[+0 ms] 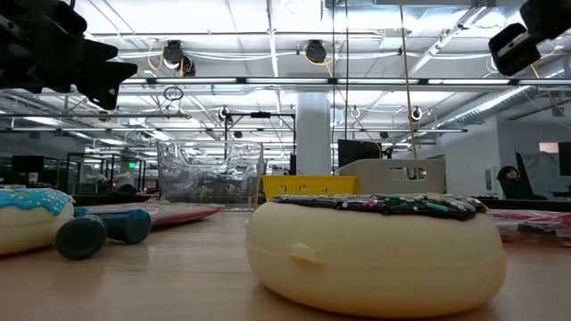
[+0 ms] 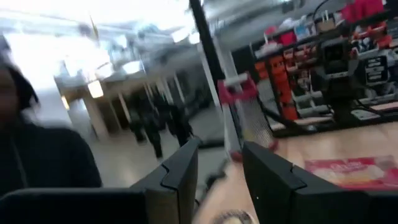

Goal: Pick & Place Food Item
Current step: Put the right red popcorn bag into the gray bin

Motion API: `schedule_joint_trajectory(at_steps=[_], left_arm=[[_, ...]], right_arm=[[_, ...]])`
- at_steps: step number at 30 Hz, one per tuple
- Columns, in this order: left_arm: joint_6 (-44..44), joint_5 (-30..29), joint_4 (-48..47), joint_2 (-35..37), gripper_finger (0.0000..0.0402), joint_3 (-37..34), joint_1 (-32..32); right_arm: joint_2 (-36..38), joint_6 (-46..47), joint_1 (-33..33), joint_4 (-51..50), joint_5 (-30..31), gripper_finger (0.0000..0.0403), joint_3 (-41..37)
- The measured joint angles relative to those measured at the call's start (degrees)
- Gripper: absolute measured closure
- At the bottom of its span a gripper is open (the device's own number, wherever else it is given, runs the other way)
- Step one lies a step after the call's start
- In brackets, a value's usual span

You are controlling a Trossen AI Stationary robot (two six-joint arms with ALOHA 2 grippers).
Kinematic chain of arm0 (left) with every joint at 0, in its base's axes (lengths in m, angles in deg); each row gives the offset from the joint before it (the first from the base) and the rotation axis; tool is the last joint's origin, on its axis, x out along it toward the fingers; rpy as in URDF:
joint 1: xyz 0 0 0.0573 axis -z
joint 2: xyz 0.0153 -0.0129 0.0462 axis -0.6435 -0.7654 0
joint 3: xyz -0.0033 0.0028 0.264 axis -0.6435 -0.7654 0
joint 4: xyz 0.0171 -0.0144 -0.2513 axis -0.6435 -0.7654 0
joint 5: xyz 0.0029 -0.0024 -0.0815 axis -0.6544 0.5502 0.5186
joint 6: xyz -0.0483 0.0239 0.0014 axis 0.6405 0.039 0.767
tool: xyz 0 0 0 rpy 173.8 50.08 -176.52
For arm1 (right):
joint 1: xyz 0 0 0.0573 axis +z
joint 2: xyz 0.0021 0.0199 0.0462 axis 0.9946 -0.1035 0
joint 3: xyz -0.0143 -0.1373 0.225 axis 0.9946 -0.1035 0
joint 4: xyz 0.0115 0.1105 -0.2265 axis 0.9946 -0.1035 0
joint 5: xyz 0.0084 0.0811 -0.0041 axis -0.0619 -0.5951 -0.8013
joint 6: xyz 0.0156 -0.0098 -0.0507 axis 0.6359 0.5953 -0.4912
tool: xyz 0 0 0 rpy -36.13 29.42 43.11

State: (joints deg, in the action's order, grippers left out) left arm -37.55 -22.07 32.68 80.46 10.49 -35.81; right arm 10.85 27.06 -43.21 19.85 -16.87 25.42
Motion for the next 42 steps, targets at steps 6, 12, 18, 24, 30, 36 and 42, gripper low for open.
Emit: schedule_joint_trajectory(at_steps=[6,12,18,24,30,36,42], left_arm=[[0.0,0.0,0.0,0.0,0.0222,0.0,0.0],[0.0,0.0,0.0,0.0,0.0222,0.0,0.0],[0.0,0.0,0.2,0.0,0.0222,0.0,0.0],[0.0,0.0,0.3,0.0,0.0222,0.0,0.0],[0.0,0.0,0.4,0.0,0.0222,0.0,0.0],[0.0,0.0,0.5,0.0,0.0222,0.0,0.0],[0.0,0.0,0.5,0.0,0.0222,0.0,0.0]], right_arm=[[-11.7,-0.8,0.4,-8.4,2.1,0.0287,4.7],[-21.1,8.8,-0.9,-16.2,18.3,0.0274,9.6],[-27.7,5.1,-1.6,-19.9,16.2,0.0196,18.8],[-31.3,0.4,-1.6,-36.6,5.8,0.0121,30.0],[-29.7,10.9,-3.0,-70.6,10.5,0.0121,39.1],[-27.6,33.8,-5.6,-95.1,5.4,0.0146,40.0],[-27.6,48.3,-7.9,-104.8,-0.2,0.0161,37.9]])
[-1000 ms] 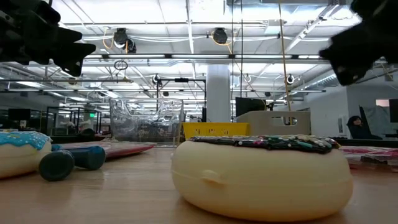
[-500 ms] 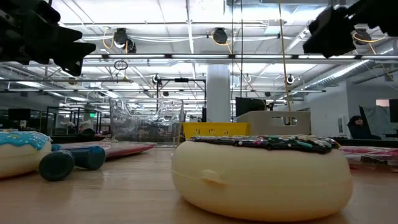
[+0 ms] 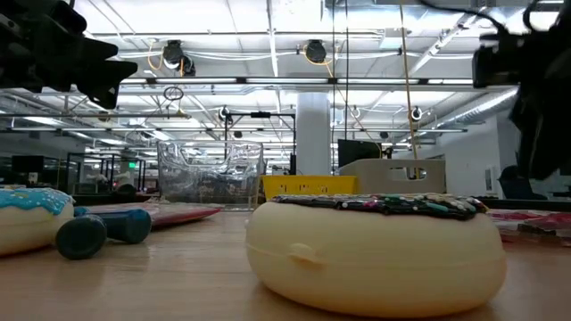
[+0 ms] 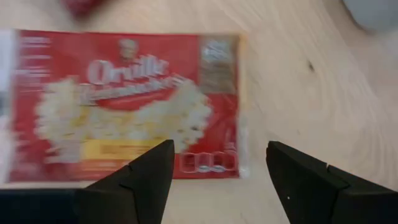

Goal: Pick & Place Food Item
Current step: Put the right red popcorn bag into the gray bin

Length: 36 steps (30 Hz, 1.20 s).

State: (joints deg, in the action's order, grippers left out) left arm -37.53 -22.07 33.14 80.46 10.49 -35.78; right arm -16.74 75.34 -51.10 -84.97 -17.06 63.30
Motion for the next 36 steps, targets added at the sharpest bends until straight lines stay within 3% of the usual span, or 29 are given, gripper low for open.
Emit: schedule_joint_trajectory(at_steps=[9,20,36], left_arm=[[0.0,0.0,0.0,0.0,0.0222,0.0,0.0],[0.0,0.0,0.0,0.0,0.0222,0.0,0.0],[0.0,0.0,0.0,0.0,0.0222,0.0,0.0]], right_arm=[[0.0,0.8,-0.1,8.5,-0.2,0.0164,-7.6],[0.2,4.6,0.0,13.3,-0.7,0.0176,-11.4],[0.1,3.5,0.0,13.2,-1.1,0.035,-11.5]])
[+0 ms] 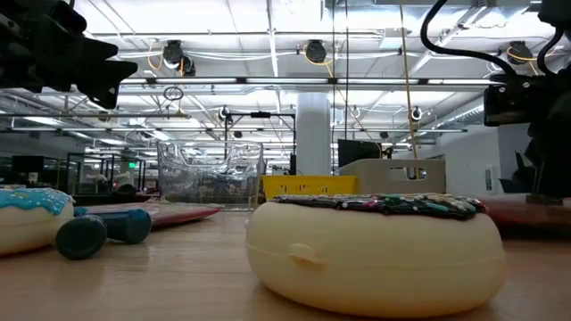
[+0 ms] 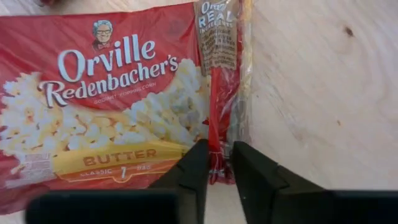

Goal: Pick & Place Food Item
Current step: Put the right red popcorn bag into the gray bin

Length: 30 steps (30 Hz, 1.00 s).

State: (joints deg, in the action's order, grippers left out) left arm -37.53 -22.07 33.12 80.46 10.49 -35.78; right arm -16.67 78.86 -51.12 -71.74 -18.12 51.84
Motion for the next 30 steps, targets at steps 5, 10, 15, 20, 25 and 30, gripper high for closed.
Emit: schedule_joint_trajectory(at_steps=[5,10,15,20,25,30], left_arm=[[0.0,0.0,0.0,0.0,0.0222,0.0,0.0],[0.0,0.0,0.0,0.0,0.0222,0.0,0.0],[0.0,0.0,0.0,0.0,0.0222,0.0,0.0],[0.0,0.0,0.0,0.0,0.0222,0.0,0.0],[0.0,0.0,0.0,0.0,0.0222,0.0,0.0],[0.0,0.0,0.0,0.0,0.0222,0.0,0.0]], right_arm=[[1.5,-1.8,0.0,-0.2,0.5,0.0397,-0.1],[6.7,-3.8,0.0,-1.1,3.0,0.0401,-0.3],[12.2,-7.3,0.0,0.1,6.8,0.0402,-0.3],[17.0,-13.1,0.0,3.1,10.8,0.0403,-0.3],[21.6,-20.2,0.0,6.8,14.9,0.0403,-0.2],[25.7,-30.0,0.0,12.3,18.9,0.0403,-0.2]])
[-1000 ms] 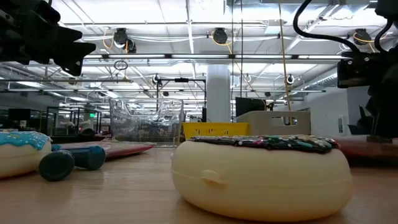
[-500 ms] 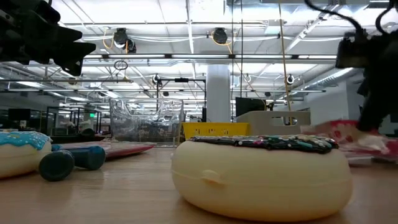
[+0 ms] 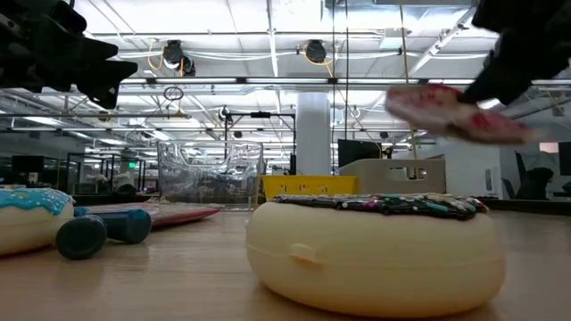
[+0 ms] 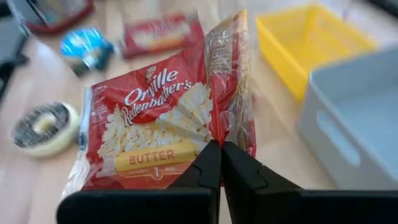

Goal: Pick & Place Food Item
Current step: Put the right red popcorn bag into the gray bin

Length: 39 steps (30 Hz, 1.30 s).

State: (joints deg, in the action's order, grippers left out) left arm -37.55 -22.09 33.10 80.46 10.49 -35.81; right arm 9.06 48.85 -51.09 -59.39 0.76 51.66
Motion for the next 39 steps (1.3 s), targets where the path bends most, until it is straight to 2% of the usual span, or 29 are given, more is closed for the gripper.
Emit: schedule_joint_trajectory(at_steps=[10,17,24,30,34,39], left_arm=[[0.0,0.0,0.0,0.0,0.0222,0.0,0.0],[0.0,0.0,0.0,0.0,0.0222,0.0,0.0],[0.0,0.0,0.0,0.0,0.0222,0.0,0.0],[0.0,0.0,0.0,0.0,0.0222,0.0,0.0],[0.0,0.0,0.0,0.0,0.0222,0.0,0.0],[0.0,0.0,0.0,0.0,0.0222,0.0,0.0]], right_arm=[[7.8,-27.0,-0.7,14.5,10.9,0.0403,0.0],[10.5,-48.0,-6.8,25.2,11.2,0.0403,0.1],[10.7,-69.5,-16.1,25.9,10.9,0.0403,0.1],[10.6,-73.1,-26.1,24.3,10.9,0.0403,0.1],[9.6,-75.5,-32.3,17.9,10.5,0.0403,0.1],[7.3,-74.7,-40.6,12.1,-0.2,0.0403,-0.1]])
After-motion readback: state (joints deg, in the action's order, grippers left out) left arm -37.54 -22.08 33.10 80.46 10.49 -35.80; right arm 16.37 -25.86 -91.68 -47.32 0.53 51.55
